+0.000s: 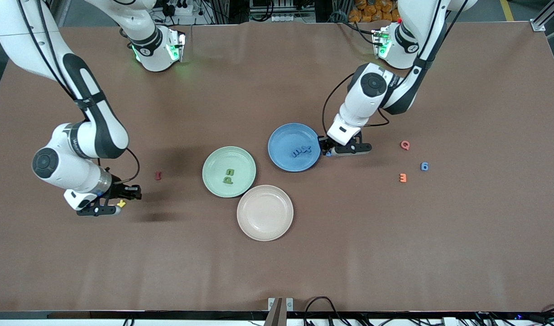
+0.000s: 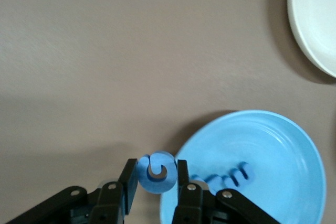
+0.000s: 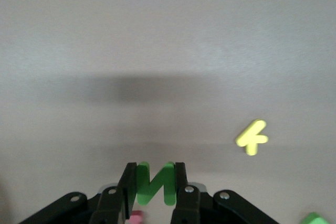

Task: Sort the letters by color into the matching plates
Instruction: 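Carry the blue G to the blue plate while the right lifts N, then release the G on the blue plate while the right carries N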

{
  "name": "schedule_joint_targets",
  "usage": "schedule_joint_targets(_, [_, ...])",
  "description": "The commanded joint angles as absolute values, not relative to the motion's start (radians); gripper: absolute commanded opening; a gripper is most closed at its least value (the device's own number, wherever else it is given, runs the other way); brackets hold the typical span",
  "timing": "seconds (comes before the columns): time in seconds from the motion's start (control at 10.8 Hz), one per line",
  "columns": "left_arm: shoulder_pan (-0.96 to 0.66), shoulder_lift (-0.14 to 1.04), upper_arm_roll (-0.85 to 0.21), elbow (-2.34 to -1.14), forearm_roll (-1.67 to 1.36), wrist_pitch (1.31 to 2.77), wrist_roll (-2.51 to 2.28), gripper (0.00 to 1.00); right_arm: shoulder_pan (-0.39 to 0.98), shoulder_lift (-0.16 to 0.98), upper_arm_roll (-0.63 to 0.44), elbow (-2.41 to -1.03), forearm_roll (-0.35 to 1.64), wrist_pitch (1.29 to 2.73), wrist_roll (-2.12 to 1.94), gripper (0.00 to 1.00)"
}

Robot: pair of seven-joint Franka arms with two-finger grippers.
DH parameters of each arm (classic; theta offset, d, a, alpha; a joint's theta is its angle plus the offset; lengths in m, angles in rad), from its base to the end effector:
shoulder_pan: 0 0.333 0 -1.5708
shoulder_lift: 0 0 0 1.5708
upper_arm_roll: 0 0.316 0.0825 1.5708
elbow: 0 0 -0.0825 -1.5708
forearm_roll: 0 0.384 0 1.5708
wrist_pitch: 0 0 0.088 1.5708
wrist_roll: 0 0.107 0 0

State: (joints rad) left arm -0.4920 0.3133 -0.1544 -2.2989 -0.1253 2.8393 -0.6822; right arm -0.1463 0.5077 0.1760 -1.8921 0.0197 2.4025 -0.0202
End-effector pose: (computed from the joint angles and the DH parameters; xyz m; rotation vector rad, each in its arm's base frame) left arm 0.4433 -0.3270 0.2355 2.9097 0.2392 0.1753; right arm 0.6348 0.0131 0.2394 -3.0430 -0.0200 -0.0141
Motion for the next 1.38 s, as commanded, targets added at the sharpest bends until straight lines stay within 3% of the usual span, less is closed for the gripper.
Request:
schedule_joint_targets(0.0, [-0.532, 0.347, -0.172, -2.254, -0.153, 2.824, -0.756, 0.00, -0.075, 0.489, 0.169, -1.904, 0.034, 2.393, 0.142, 0.24])
schedule_joint_targets(0.46, [-0.580, 0.402, -0.190, -2.206, -0.152, 2.826, -0.867, 0.00, 0.056, 0.497, 0.170, -1.902, 0.035, 2.395, 0.348, 0.25])
schedule_joint_targets(0.55, [-0.580, 0.405, -0.195, -2.201, -0.152, 2.826, -0.870, 0.10, 0.083, 0.499, 0.170, -1.902, 0.035, 2.396, 0.379, 0.25])
schedule_joint_targets(0.65, [-0.580, 0.405, -0.195, -2.201, -0.152, 2.826, -0.876, 0.46, 0.107, 0.499, 0.170, -1.902, 0.035, 2.396, 0.411, 0.25])
schedule_joint_targets(0.74, [-0.578, 0.408, -0.195, -2.200, -0.152, 2.826, -0.879, 0.76, 0.136, 0.499, 0.170, -1.902, 0.035, 2.396, 0.443, 0.25])
schedule_joint_targets(0.83, [-0.578, 0.410, -0.195, -2.198, -0.152, 2.826, -0.893, 0.93, 0.164, 0.500, 0.170, -1.902, 0.035, 2.396, 0.478, 0.25])
schedule_joint_targets(0.92, [-0.578, 0.410, -0.195, -2.191, -0.152, 2.826, -0.908, 1.00, 0.187, 0.502, 0.170, -1.902, 0.035, 2.395, 0.506, 0.25])
schedule_joint_targets(1.29, [-0.566, 0.394, -0.195, -2.189, -0.150, 2.824, -0.902, 1.00, 0.271, 0.522, 0.170, -1.902, 0.035, 2.404, 0.592, 0.25])
